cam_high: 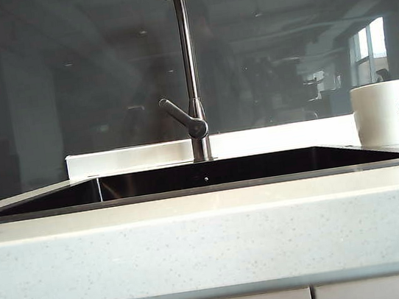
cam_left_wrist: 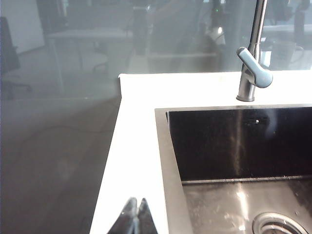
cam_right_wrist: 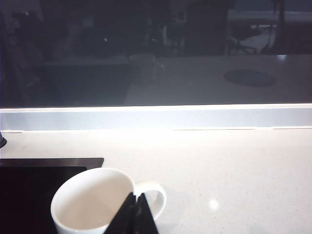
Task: Pick up the mug next to the sink, go to the faucet to get some water, pour the water into the sink, and finally put the mug back to its place.
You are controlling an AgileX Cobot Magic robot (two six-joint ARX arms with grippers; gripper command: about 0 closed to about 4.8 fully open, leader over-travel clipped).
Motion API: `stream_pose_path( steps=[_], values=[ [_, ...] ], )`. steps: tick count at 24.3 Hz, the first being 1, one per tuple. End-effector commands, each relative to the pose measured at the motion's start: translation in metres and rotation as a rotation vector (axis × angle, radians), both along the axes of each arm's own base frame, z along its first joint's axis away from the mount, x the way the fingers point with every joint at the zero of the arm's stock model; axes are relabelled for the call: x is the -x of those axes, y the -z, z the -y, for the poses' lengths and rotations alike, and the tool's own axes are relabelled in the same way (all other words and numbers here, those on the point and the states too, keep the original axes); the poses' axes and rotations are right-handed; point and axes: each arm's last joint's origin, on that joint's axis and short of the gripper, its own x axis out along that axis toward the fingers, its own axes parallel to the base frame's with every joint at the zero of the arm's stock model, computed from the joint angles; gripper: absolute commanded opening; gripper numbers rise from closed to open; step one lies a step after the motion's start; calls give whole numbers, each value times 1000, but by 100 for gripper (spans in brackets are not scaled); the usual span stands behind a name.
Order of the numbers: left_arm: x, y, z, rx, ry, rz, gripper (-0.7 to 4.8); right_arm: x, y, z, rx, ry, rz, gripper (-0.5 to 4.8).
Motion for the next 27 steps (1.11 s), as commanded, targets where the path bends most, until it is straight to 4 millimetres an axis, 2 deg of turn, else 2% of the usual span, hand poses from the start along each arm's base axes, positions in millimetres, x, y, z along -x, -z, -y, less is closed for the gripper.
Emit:
stream_pose_path(
  steps=[1,7,27],
  values=[
    [-3,5,0,16,2,38,-3,0,-3,0,2,1,22,-6],
    [-3,8,-2,42,-66,16,-3,0,-1,0,-4,1,0,-6],
    [-3,7,-2,35,-65,30,-3,0,-1,0,-5,1,-3,-6]
  ],
)
